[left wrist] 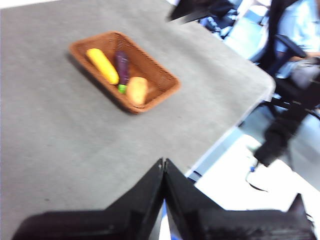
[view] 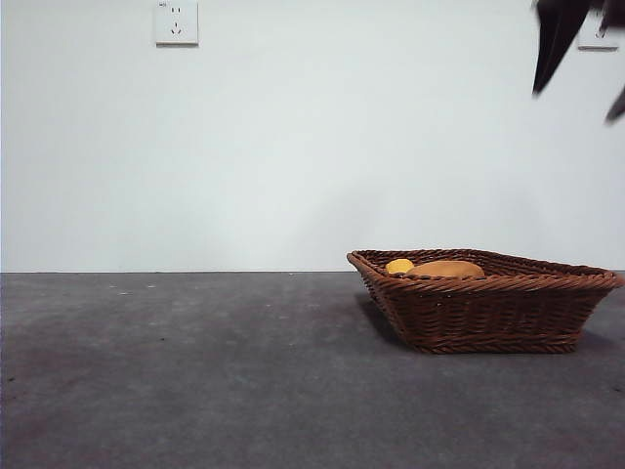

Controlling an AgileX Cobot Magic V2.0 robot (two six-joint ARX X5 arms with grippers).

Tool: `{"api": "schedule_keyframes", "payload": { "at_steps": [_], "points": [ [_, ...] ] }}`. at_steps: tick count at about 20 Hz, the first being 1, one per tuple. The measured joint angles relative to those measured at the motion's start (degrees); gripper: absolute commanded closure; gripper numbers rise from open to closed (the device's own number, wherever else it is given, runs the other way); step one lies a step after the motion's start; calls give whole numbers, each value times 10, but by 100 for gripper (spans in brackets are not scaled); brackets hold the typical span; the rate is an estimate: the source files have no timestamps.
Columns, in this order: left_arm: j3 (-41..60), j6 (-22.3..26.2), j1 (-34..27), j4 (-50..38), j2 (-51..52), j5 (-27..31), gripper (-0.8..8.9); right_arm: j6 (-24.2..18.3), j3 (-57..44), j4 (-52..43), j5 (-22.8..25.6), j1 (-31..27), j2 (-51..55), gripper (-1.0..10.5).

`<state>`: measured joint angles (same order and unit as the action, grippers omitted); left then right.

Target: Help me put the vegetables on the table into the basket

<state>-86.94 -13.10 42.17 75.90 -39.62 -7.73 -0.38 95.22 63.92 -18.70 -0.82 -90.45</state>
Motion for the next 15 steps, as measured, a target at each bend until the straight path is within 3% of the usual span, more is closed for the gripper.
{"api": "schedule_keyframes", "payload": {
  "at_steps": [2, 9, 13, 15],
  "points": [
    [0, 0, 0, 0, 0, 25, 822, 0, 0, 19, 9, 0, 62, 940],
    [0, 0, 0, 0, -2, 46, 821, -2, 0, 90, 71, 0, 278, 946],
    [0, 0, 0, 0, -17, 46, 817, -1, 0, 137, 143, 0, 336, 946],
    [0, 0, 0, 0, -29, 46, 817, 0, 0, 137, 156, 0, 344, 946]
  ]
}}
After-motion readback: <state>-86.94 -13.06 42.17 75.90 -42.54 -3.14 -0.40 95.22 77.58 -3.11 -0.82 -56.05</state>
